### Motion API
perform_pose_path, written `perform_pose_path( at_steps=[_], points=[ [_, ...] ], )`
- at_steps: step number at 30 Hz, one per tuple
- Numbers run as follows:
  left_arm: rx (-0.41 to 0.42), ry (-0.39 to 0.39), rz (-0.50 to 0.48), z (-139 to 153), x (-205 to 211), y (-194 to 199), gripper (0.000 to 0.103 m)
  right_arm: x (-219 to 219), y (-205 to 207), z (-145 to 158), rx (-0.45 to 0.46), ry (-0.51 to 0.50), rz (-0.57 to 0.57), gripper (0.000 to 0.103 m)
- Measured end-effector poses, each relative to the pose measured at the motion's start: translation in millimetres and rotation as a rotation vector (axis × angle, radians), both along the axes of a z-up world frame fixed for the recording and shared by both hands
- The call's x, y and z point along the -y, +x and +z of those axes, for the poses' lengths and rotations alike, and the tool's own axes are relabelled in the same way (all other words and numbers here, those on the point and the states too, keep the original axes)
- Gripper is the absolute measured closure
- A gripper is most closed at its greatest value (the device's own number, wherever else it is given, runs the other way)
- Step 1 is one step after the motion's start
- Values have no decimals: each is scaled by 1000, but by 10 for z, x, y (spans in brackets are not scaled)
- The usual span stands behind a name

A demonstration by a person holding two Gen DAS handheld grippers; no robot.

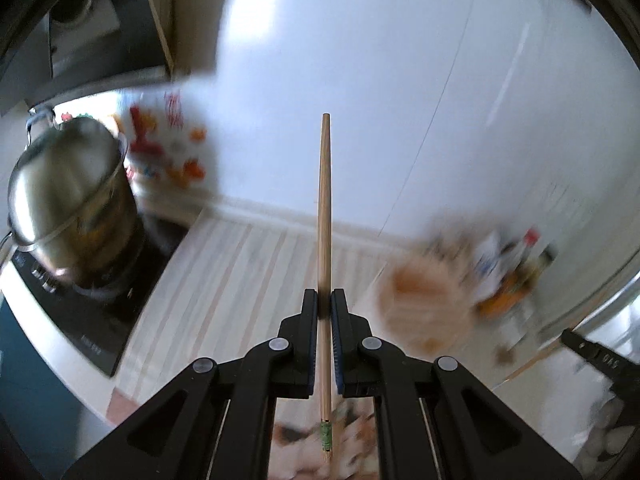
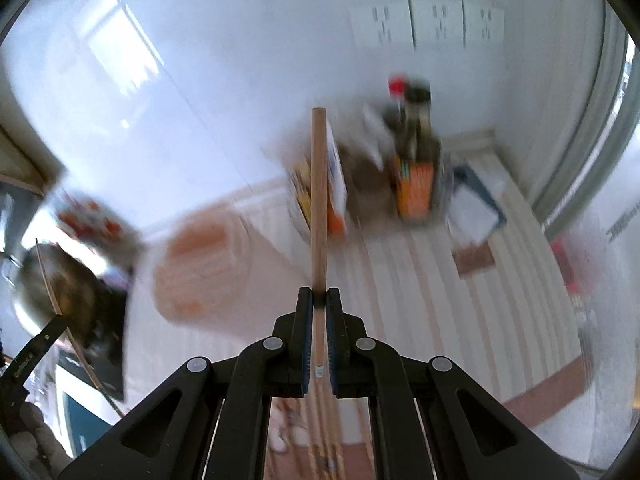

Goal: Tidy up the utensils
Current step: 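Lift both chopsticks and lower them into the pink holder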

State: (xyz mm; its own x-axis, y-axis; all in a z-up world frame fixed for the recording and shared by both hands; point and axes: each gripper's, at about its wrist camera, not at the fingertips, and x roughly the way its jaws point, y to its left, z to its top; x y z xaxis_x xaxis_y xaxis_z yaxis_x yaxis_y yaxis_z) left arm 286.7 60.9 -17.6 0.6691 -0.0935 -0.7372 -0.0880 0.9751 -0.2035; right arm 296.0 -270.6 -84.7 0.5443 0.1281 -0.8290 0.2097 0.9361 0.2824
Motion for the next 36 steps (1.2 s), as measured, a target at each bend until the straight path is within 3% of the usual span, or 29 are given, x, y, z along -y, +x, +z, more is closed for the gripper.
perform_pose_path(
  at_steps=[5,9,17,23,29,36],
  points=[
    [106,-118,16,434,82,300,99,98,322,581,103,65,-2,96],
    [124,-218,57,390,131,633,99,27,655,778,141,90,-11,96],
    [91,-265,145,-171,242,1137,99,-211,1228,466,100,140,-8,96],
    [32,-221,165,-571,307,1321,99,-268,1442,64,32,159,-10,96],
    [25,-188,161,-669,355,1379,99,-357,1513,-210,-12,145,23,96],
    [75,-143,123,-492,461,1410,99,-381,1498,-206,-1,139,38,96]
  ],
)
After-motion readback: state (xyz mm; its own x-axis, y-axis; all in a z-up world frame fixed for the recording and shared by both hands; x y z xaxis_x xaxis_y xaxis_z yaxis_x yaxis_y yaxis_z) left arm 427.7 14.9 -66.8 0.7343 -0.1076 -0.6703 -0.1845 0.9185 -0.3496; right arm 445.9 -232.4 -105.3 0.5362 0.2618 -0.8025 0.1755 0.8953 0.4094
